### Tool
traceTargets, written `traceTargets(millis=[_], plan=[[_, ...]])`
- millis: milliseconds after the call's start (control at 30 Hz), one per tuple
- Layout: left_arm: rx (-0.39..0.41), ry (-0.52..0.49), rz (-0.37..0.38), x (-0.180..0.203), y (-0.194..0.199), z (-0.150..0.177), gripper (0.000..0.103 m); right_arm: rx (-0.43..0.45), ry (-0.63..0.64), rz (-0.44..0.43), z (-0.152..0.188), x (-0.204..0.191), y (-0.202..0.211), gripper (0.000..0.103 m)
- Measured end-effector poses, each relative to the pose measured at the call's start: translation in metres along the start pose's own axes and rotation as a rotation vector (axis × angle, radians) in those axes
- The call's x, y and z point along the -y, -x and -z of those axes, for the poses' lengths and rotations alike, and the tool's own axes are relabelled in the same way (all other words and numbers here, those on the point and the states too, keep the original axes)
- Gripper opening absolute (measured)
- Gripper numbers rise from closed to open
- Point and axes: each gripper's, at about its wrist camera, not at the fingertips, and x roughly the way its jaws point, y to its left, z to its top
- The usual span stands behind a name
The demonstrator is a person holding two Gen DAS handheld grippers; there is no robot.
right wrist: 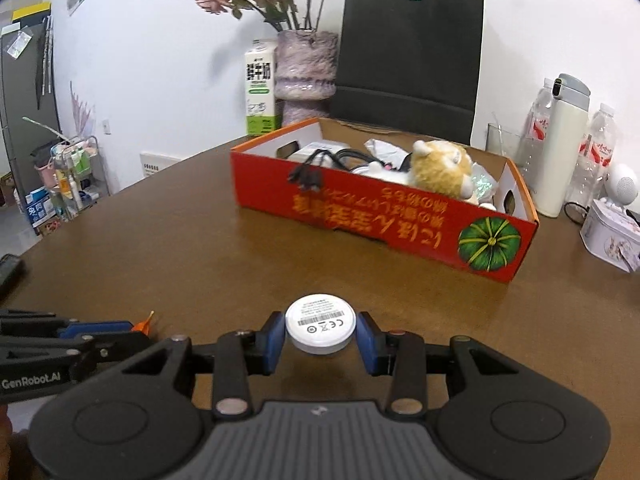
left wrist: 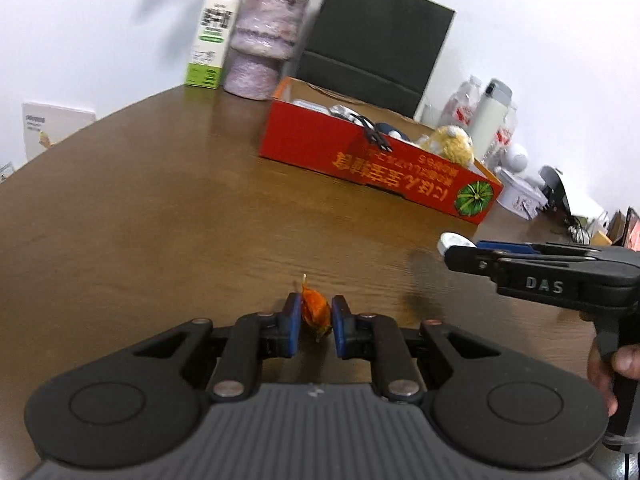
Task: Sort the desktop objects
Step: 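Grasp the orange figure with left tool while right tool grasps white round cap, then carry orange figure and white cap into the cardboard box and open both tools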
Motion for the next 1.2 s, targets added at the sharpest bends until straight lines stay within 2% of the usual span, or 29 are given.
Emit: traceTargets(millis=[200,333,433,567,733,800,900,1000,1100,1200], plan=[[0.072,-0.022,-0.002,-0.01,0.037,-0.005,0.017,0.029,0.021,-0.024,-0.006,-0.023,0.025,0.038],[0.094,-0.03,0.013,-0.01,0.042,-0.01,0.017,0.049,0.007,-0.051,-0.007,-0.028,0.035,0.038],[0.112,-0.041,0.03,-0.009,0.038,-0.014,0.017,0.07,-0.017,-0.053,-0.009,-0.023,0.044,0.038],[0.094,-0.067,0.056,-0.001,0.029,-0.025,0.017,0.14,-0.08,-0.027,-0.009,-0.005,0.065,0.038],[0.154,-0.108,0.124,0.01,0.023,-0.066,0.017,0.203,-0.114,0.019,-0.011,0.024,0.088,0.038],[0.15,-0.114,0.145,0.011,0.008,-0.091,0.017,0.227,-0.11,0.032,-0.02,0.039,0.089,0.038],[0.16,-0.135,0.134,0.018,-0.014,-0.134,0.017,0.292,-0.116,0.036,-0.044,0.064,0.086,0.038],[0.176,-0.148,0.142,0.028,-0.043,-0.176,0.017,0.329,-0.131,0.043,-0.076,0.093,0.066,0.038],[0.142,-0.107,0.154,0.035,-0.092,-0.212,0.017,0.296,-0.178,0.024,-0.112,0.128,0.027,0.038],[0.057,-0.096,0.125,0.04,-0.151,-0.244,0.017,0.222,-0.23,0.001,-0.147,0.162,-0.024,0.038]])
